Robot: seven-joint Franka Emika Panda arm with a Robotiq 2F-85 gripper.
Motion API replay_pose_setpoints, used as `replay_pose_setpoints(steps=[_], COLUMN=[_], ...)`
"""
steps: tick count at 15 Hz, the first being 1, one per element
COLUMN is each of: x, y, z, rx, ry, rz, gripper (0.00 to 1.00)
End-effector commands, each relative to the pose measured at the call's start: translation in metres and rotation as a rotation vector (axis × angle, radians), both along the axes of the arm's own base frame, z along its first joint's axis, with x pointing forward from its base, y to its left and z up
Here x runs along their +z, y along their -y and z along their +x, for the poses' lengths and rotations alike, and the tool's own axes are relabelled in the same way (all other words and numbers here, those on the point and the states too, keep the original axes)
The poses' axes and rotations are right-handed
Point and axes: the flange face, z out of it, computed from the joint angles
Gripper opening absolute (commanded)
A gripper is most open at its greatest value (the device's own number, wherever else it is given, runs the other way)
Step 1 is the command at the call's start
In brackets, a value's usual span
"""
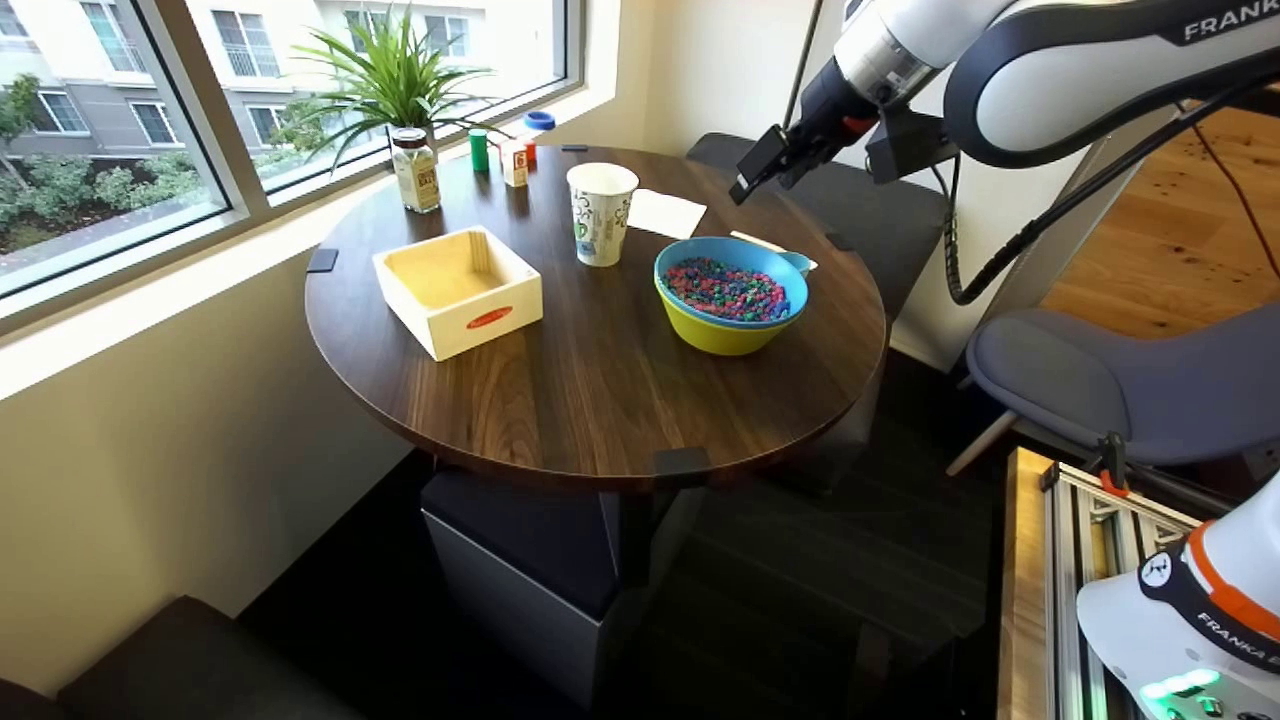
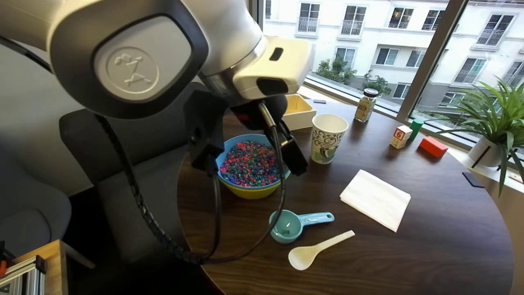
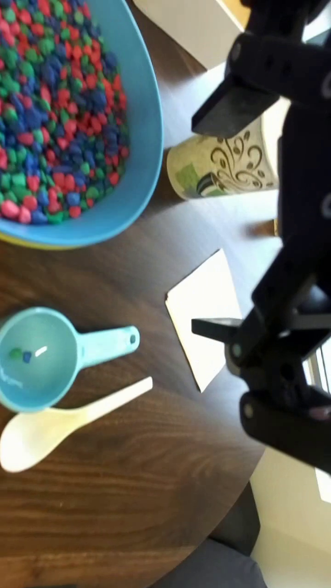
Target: Put some cereal in the blue measuring spoon then place the cereal back in the blue bowl using the measuring spoon
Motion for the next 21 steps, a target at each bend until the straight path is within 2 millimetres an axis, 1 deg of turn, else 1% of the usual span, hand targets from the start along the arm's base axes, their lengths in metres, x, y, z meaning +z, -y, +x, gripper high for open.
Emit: replay_pose_setpoints(steps=[1,3,4,5,7,8,9,10,12,13,14,15,16,18,20,21], x=[-0.012,-0.024,-0.028,-0.034,-0.044,-0.048,-0.053,-0.056,-0.062,-0.065,-0.068,-0.07,-0.071,-0.074,-0.076,-0.076], y=[-0.036,-0.051,-0.055,-0.059,-0.061,-0.061,-0.061,-0.061,-0.061,-0.061,-0.061,-0.061,-0.06,-0.06,-0.06,-0.059], z=[0.002,0.005,0.006,0.006,0.008,0.008,0.009,0.009,0.009,0.01,0.01,0.01,0.01,0.01,0.01,0.01], rx=[0.071,0.099,0.108,0.115,0.123,0.126,0.127,0.131,0.135,0.137,0.139,0.141,0.141,0.142,0.145,0.147], ry=[-0.024,-0.039,-0.049,-0.058,-0.081,-0.09,-0.098,-0.104,-0.119,-0.124,-0.129,-0.132,-0.136,-0.142,-0.147,-0.148], rz=[0.04,0.062,0.068,0.079,0.092,0.096,0.101,0.105,0.112,0.115,0.116,0.116,0.117,0.117,0.116,0.115], gripper=[1.0,1.0,1.0,1.0,0.95,0.94,0.85,0.82,0.57,0.55,0.47,0.34,0.27,0.24,0.3,0.26])
